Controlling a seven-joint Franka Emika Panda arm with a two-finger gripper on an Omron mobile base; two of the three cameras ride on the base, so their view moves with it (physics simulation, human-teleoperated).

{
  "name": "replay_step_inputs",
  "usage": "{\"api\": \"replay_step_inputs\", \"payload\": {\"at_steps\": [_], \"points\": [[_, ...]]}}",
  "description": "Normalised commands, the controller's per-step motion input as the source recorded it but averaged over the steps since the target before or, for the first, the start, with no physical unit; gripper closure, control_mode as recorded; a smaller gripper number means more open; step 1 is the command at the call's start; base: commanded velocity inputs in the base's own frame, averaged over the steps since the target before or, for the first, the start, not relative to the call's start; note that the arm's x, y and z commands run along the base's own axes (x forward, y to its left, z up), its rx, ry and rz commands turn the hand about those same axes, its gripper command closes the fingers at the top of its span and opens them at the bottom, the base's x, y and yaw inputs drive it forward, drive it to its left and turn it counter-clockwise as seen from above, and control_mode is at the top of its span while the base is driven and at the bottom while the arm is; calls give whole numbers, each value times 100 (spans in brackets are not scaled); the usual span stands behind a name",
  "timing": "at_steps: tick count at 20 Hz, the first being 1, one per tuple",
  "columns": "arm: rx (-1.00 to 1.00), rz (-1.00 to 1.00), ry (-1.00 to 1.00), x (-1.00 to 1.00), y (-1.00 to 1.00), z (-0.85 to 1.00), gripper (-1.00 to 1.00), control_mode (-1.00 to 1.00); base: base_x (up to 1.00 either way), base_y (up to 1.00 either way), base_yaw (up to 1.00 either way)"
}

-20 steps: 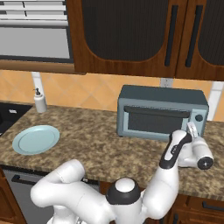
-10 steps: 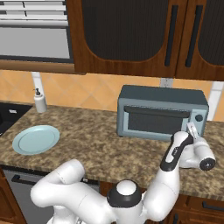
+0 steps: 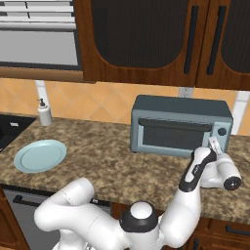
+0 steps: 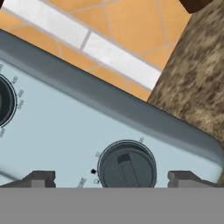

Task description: Pick up the kebab skewer and baguette bread, and place them inside the toaster oven. Close the toaster oven door and start by setting the timer.

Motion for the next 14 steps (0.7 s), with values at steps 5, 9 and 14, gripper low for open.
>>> {"api": "replay_step_inputs", "payload": {"at_steps": [5,9,14], "points": [[4,0,-1,0,-30,-2,-100,-100,0,0,0],[6,0,-4,-1,-36,-1,-100,-100,0,0,0],[4,0,-7,-1,-43,-7,-100,-100,0,0,0]]}}
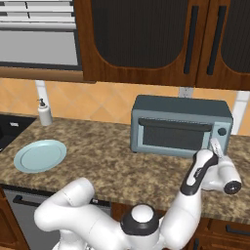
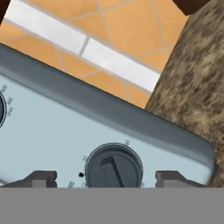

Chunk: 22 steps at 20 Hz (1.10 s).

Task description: Pick up the kebab skewer and baguette bread, and place them inside the toaster oven. Close the toaster oven door and start by setting the timer.

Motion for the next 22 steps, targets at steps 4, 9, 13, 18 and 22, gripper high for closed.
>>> {"api": "replay_step_inputs", "payload": {"at_steps": [4,9,13,18,22], "points": [[4,0,-8,-4,-46,-7,-100,-100,0,0,0],[0,0,-6,11,-25,0,-100,-100,0,0,0],[0,-2,-2,2,-33,0,-100,-100,0,0,0],[0,-10,0,0,-5,0,-100,-100,0,0,0],[0,-12,0,0,-3,0,-100,-100,0,0,0]]}}
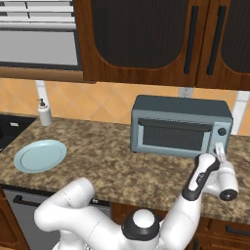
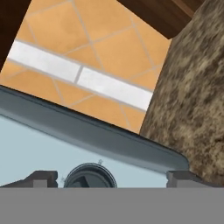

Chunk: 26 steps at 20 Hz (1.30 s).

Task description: Pick up the kebab skewer and baguette bread, and place them inside the toaster oven. Close the toaster oven door and start by setting the timer.

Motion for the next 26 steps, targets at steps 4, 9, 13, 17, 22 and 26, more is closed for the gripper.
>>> {"api": "replay_step_inputs", "payload": {"at_steps": [4,9,13,17,22,26], "points": [[0,-5,0,0,0,0,-100,-100,0,0,0],[2,1,1,0,-6,9,-100,-100,0,0,0],[3,4,2,0,-21,3,-100,-100,0,0,0],[0,5,1,0,-11,0,-100,-100,0,0,0],[0,2,0,0,0,0,-100,-100,0,0,0],[0,0,0,0,0,0,-100,-100,0,0,0]]}}
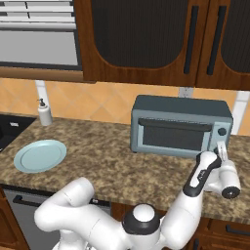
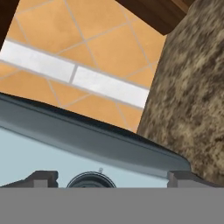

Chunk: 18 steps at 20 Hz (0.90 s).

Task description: Pick up the kebab skewer and baguette bread, and place them inside the toaster oven. Close the toaster oven door and start by setting the timer.

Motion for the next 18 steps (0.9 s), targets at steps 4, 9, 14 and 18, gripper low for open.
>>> {"api": "replay_step_inputs", "payload": {"at_steps": [4,9,14,18], "points": [[-2,0,0,0,0,0,-100,-100,0,0,0],[0,0,1,0,0,10,-100,-100,0,0,0],[0,0,1,-9,0,8,-100,-100,0,0,0],[-2,0,2,0,12,0,-100,-100,0,0,0]]}}
